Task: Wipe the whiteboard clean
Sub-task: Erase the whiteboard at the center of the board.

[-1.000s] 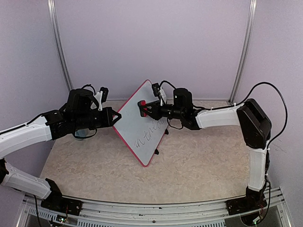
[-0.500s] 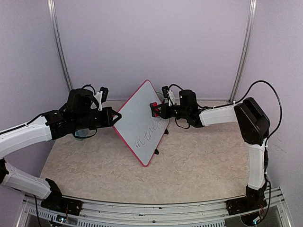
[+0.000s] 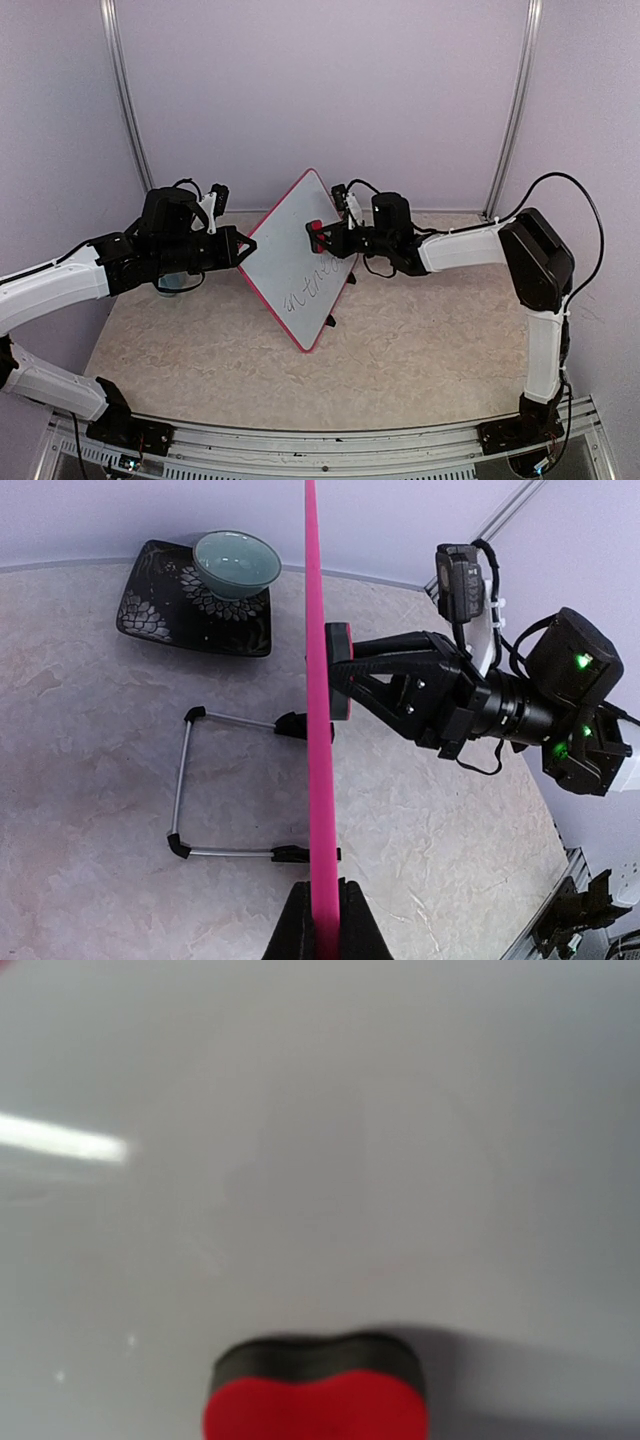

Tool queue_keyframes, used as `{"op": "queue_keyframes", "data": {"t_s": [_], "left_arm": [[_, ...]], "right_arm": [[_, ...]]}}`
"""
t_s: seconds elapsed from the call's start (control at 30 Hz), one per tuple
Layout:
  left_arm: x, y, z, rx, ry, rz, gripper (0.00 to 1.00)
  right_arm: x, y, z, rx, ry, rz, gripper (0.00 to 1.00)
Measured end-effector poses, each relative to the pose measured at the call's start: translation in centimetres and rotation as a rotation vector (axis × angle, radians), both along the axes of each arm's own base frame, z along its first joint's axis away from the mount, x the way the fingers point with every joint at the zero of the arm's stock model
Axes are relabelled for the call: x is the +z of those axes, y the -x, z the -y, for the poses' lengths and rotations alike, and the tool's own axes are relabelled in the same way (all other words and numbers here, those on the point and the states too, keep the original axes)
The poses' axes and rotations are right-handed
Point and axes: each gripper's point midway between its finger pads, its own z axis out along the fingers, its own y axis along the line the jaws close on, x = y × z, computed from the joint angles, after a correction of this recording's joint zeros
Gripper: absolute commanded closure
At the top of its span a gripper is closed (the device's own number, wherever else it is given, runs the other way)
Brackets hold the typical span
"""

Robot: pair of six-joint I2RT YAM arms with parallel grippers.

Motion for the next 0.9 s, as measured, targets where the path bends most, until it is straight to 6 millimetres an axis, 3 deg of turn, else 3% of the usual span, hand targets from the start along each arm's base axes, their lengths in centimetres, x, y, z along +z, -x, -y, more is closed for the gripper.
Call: {"op": "queue_keyframes", "data": {"t_s": [0.23,0.33,0.53,0.8,0.9], "left_arm": [[0.0,0.0,0.0,-0.004,-0.003,0.003,1.0],[0.0,0.0,0.0,-0.005,-0.006,0.004,1.0],[0.1,0.1,0.2,-0.022,-0.012,0.016,1.0],[0.3,0.3,0.6,-0.043,-0.007,0.026,1.0],[0.3,0.3,0.6,-0.044,-0.006,0.026,1.0]], "right_arm": [[2.5,5.4,-3.5,0.15,-0.062,0.043,0.98],[2.6,6.1,-3.8,0.171,-0.076,0.045,0.98],[2.2,5.3,-2.5,0.161,-0.106,0.01,0.98],[-3.0,1.2,2.6,0.029,-0.049,-0.121,0.98],[-3.6,0.7,3.2,0.013,-0.031,-0.125,0.98]]}}
